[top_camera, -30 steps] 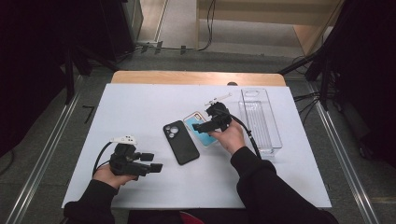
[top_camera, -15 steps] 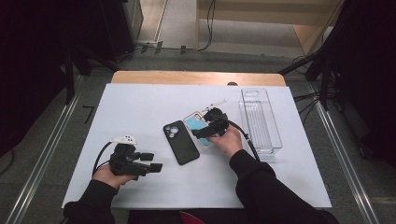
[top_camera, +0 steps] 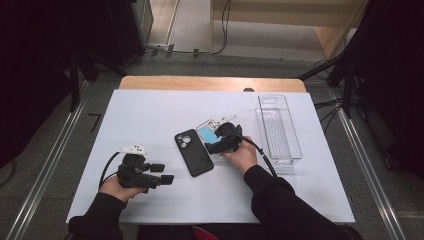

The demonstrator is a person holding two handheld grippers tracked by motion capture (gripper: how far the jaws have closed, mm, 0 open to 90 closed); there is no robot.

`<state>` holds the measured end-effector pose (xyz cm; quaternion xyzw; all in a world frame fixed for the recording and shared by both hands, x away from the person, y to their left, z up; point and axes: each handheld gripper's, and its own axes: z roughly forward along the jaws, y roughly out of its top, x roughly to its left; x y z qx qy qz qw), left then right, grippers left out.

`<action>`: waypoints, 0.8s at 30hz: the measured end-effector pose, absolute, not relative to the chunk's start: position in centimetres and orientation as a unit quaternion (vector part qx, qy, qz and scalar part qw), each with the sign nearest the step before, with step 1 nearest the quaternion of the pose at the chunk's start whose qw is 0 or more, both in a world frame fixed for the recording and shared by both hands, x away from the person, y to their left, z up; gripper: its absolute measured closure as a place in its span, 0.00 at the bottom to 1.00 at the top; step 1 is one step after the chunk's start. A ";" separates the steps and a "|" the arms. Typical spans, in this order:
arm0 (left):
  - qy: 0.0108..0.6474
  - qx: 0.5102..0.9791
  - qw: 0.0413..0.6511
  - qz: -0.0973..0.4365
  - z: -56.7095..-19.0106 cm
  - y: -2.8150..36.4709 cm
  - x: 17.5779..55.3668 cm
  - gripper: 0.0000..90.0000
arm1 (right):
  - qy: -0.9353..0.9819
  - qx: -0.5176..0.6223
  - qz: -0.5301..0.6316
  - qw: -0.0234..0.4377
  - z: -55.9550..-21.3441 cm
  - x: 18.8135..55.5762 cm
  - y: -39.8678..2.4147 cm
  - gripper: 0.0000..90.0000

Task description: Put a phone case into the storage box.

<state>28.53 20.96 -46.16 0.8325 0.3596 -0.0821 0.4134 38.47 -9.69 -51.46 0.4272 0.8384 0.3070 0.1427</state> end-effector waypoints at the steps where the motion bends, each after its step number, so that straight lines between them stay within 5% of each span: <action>1: 0.360 0.832 0.413 -0.082 -46.2 21.0 28.5 0.32 | 0.837 0.427 0.309 0.146 -51.5 38.4 -9.8 0.09; 4: 0.358 0.833 0.413 -0.082 -46.2 20.9 28.5 0.32 | 0.835 0.424 0.318 0.151 -51.5 38.2 -10.0 0.15; 24: 0.370 0.828 0.412 -0.086 -45.8 20.8 28.7 0.32 | 0.830 0.429 0.329 0.136 -51.0 38.3 -10.5 0.17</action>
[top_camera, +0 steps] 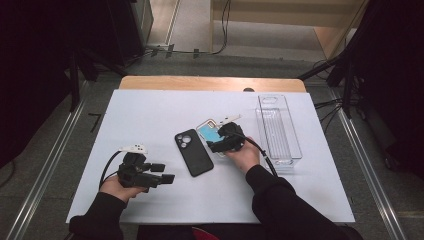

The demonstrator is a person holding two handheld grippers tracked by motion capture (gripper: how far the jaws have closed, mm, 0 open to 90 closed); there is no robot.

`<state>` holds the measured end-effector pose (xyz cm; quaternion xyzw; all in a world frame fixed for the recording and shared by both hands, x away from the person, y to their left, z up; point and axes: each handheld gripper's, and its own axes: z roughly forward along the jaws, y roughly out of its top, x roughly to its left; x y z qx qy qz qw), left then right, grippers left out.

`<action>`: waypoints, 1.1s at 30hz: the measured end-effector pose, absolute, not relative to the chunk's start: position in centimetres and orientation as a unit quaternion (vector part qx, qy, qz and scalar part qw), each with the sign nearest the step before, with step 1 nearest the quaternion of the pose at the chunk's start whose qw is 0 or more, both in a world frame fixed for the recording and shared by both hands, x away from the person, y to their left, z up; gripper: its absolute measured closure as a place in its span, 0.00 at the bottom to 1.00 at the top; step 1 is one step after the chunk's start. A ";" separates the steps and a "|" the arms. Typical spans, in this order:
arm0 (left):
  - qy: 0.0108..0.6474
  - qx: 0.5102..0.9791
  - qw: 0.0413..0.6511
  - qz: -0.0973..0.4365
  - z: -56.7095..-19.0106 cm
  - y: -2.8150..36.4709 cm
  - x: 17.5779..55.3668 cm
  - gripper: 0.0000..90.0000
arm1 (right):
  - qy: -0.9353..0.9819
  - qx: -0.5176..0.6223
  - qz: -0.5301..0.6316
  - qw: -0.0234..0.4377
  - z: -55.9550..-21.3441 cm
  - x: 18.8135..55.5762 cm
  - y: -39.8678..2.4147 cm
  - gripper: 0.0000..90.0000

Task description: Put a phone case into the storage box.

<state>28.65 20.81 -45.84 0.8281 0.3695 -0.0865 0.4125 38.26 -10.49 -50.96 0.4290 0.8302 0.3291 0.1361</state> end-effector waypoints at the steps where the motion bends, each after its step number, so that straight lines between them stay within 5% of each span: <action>1: 0.371 0.826 0.415 -0.086 -45.8 20.8 28.7 0.32 | 0.829 0.429 0.332 0.134 -50.8 38.3 -10.5 0.17; 33: 0.406 0.810 0.412 -0.092 -44.5 19.4 29.2 0.30 | 0.807 0.422 0.399 0.105 -45.3 32.9 -12.7 0.17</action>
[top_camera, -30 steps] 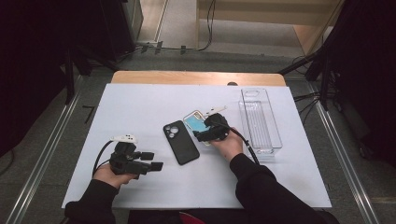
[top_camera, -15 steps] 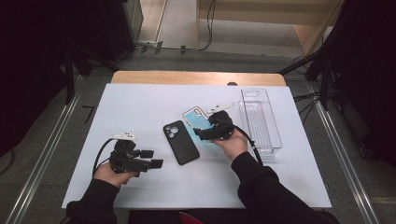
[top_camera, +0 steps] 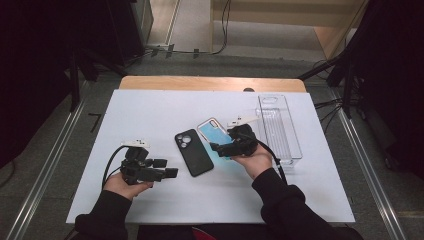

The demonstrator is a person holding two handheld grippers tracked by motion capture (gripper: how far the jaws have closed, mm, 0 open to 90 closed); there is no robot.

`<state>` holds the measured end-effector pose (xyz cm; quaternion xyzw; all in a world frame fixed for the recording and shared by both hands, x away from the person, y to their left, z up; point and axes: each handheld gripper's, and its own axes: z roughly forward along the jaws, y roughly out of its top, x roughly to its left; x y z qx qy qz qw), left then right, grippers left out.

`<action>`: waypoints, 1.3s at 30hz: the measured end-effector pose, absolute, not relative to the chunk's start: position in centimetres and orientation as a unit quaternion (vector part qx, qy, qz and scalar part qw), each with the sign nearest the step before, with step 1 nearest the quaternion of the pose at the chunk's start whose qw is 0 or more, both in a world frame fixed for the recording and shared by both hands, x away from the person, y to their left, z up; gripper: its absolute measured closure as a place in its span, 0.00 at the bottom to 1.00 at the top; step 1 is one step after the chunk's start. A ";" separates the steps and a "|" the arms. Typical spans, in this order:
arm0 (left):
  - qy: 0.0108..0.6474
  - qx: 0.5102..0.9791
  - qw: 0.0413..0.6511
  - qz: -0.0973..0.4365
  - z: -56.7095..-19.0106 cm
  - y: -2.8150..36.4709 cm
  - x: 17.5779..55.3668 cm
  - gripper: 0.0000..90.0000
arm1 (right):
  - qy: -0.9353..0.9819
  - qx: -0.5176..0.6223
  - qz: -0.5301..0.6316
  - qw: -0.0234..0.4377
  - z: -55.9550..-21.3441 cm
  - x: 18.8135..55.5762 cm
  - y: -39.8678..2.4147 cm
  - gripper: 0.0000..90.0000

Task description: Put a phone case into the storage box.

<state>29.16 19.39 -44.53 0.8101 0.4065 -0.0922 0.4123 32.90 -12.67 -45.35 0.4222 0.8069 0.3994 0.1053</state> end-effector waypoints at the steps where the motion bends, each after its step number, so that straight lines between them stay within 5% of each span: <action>1: 0.409 0.810 0.410 -0.096 -44.5 19.3 29.2 0.30 | 0.807 0.422 0.400 0.104 -45.2 32.3 -12.8 0.17; 39: 0.446 0.797 0.398 -0.082 -41.3 14.9 32.9 0.31 | 0.748 0.475 0.457 0.077 -46.6 28.8 -11.2 0.17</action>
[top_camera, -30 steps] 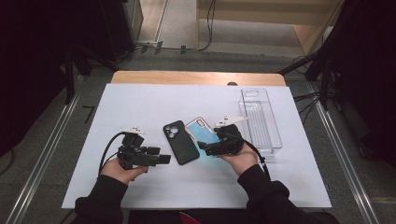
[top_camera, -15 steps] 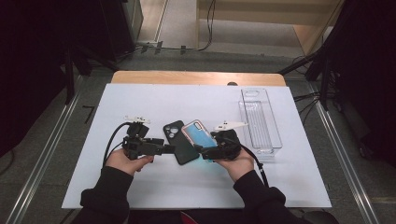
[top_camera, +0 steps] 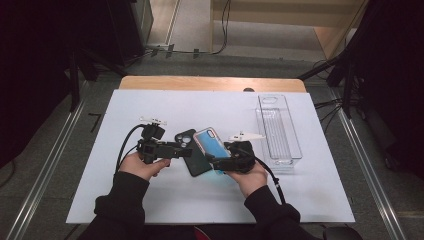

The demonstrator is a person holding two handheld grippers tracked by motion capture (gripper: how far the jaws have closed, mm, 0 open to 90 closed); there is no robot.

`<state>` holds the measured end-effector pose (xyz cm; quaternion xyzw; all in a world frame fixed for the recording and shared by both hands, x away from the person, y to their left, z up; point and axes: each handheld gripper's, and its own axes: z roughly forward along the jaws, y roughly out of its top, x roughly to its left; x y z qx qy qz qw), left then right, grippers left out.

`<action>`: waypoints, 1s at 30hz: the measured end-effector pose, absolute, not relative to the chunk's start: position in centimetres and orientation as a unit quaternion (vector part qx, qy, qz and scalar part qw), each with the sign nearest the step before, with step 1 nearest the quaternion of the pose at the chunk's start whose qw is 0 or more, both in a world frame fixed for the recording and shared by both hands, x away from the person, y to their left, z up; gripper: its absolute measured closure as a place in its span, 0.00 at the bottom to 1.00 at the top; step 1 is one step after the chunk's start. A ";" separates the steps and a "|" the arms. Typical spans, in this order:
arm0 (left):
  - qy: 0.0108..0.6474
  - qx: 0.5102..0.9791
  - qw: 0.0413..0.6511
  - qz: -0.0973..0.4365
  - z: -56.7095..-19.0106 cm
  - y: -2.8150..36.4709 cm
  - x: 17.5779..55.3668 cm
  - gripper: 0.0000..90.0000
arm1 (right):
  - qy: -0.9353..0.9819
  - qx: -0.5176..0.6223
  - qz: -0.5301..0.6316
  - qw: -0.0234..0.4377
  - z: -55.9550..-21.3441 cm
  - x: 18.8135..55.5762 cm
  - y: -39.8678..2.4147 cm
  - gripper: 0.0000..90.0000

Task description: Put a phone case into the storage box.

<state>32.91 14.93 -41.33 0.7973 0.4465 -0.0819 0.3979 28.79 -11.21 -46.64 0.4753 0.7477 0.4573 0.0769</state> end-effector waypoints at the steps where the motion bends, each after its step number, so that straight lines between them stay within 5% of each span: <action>1: 0.447 0.796 0.399 -0.083 -41.3 14.9 33.0 0.31 | 0.746 0.477 0.460 0.076 -46.7 28.7 -10.9 0.17; 30: 0.492 0.769 0.404 -0.053 -42.0 13.4 35.4 0.33 | 0.705 0.496 0.505 0.039 -47.1 28.3 -8.6 0.17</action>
